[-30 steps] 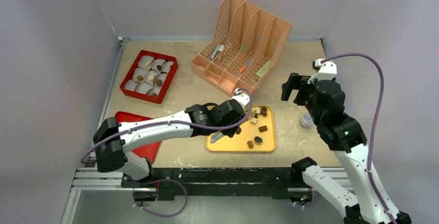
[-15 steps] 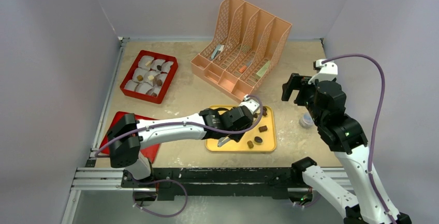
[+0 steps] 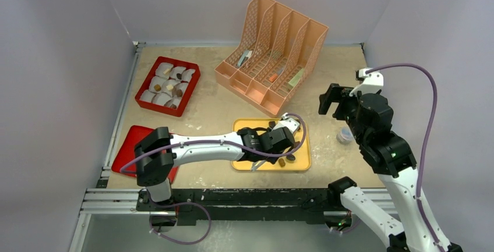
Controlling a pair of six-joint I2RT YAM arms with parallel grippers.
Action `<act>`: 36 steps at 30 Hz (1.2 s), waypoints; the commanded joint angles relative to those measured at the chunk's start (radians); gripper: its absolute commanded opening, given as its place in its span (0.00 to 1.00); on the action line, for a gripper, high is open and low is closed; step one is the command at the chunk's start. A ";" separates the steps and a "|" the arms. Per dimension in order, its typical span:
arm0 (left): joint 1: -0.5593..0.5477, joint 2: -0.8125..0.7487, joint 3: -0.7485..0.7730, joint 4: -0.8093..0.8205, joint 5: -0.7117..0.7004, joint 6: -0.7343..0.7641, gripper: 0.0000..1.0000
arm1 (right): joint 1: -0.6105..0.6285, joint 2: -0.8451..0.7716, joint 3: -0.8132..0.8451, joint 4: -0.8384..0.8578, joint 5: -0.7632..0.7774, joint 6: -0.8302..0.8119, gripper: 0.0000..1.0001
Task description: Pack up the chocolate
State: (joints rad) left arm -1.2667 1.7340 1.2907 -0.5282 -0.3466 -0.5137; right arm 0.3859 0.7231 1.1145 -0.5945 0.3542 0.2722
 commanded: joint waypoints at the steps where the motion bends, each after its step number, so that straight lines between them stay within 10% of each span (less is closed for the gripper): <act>1: -0.017 -0.023 0.055 -0.013 -0.081 -0.025 0.32 | -0.002 -0.014 0.015 0.021 0.020 -0.003 0.97; 36: 0.046 -0.212 -0.032 -0.105 -0.238 -0.223 0.23 | -0.002 0.013 0.025 0.037 -0.009 0.024 0.97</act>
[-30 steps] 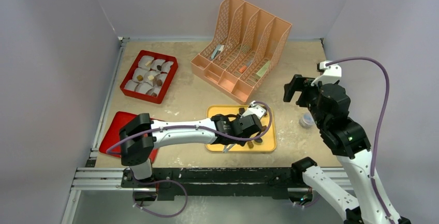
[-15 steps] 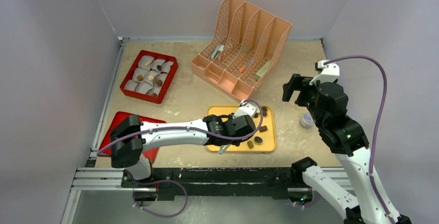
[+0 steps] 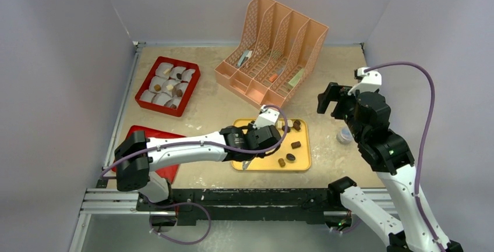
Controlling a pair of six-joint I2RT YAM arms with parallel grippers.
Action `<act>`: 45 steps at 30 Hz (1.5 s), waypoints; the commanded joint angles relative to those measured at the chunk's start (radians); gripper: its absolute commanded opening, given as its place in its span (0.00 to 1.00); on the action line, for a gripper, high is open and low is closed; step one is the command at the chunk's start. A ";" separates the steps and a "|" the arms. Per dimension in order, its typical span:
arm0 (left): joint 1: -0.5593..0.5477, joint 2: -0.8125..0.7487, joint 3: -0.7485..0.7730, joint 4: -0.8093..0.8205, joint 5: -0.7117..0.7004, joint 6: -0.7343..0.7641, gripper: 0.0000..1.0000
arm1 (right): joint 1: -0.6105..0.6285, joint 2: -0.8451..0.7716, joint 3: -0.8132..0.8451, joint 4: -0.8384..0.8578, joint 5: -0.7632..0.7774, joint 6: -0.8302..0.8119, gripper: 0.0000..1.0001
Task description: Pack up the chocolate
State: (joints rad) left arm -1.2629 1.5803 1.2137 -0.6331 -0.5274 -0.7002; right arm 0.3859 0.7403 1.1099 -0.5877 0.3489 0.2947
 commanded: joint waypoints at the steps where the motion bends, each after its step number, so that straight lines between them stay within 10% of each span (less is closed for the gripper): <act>1: 0.052 -0.064 0.046 -0.008 -0.061 -0.037 0.23 | -0.002 -0.006 0.028 0.030 -0.004 0.003 0.97; 45: 0.961 -0.226 0.116 -0.261 0.017 0.134 0.27 | -0.002 0.048 -0.006 0.033 -0.098 0.049 0.97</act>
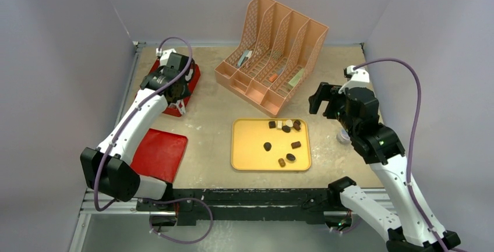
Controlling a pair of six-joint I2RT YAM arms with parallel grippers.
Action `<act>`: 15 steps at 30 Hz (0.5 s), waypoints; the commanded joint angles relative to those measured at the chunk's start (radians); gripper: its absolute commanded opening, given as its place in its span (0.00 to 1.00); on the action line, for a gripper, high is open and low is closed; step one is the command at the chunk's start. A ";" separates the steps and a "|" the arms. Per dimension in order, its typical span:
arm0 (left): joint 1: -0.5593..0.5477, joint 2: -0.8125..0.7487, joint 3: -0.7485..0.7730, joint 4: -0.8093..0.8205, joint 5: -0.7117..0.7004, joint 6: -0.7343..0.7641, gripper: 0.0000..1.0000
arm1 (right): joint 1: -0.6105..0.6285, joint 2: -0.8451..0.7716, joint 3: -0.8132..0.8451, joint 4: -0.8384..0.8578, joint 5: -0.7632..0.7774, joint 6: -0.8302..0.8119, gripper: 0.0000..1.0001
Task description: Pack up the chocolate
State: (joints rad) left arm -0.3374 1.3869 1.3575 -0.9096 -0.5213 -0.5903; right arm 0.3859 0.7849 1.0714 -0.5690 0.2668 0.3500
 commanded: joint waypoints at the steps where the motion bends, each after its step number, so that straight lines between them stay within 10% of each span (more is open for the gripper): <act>1: 0.049 -0.032 -0.037 0.017 0.011 0.024 0.27 | -0.002 0.004 0.032 0.012 -0.019 -0.006 0.97; 15: 0.201 -0.035 -0.163 0.075 0.061 0.043 0.27 | -0.002 0.014 0.037 0.026 -0.027 -0.014 0.98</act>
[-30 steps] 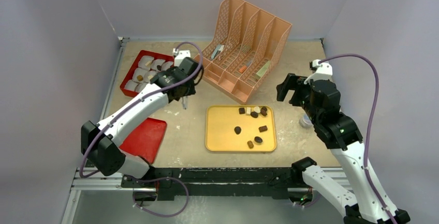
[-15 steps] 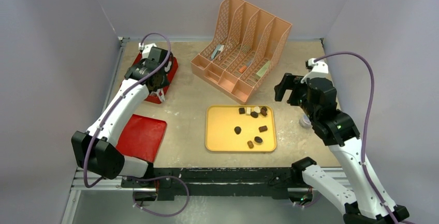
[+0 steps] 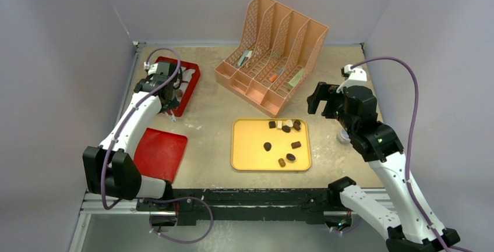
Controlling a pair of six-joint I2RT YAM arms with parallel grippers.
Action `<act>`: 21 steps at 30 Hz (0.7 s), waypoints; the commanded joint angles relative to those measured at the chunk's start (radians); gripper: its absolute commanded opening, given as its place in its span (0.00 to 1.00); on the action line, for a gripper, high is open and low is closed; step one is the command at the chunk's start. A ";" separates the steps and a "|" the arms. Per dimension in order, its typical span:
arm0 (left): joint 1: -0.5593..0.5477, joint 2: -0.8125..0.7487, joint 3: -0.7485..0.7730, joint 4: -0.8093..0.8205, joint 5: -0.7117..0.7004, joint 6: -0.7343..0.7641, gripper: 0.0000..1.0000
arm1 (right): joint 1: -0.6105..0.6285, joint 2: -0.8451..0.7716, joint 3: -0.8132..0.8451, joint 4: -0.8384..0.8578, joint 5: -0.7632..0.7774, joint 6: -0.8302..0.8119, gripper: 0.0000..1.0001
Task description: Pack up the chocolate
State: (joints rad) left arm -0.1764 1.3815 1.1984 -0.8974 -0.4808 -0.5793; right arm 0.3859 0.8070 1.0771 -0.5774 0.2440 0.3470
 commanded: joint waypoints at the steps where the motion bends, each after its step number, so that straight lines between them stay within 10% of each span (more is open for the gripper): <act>1: 0.047 -0.028 -0.011 0.072 0.031 0.034 0.27 | -0.002 -0.007 0.030 0.036 -0.005 -0.011 0.98; 21: 0.060 -0.011 -0.032 0.089 -0.002 0.041 0.33 | -0.002 0.000 0.045 0.030 0.004 -0.025 0.98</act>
State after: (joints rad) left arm -0.1246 1.3815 1.1629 -0.8486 -0.4500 -0.5556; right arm 0.3859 0.8127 1.0771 -0.5743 0.2436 0.3454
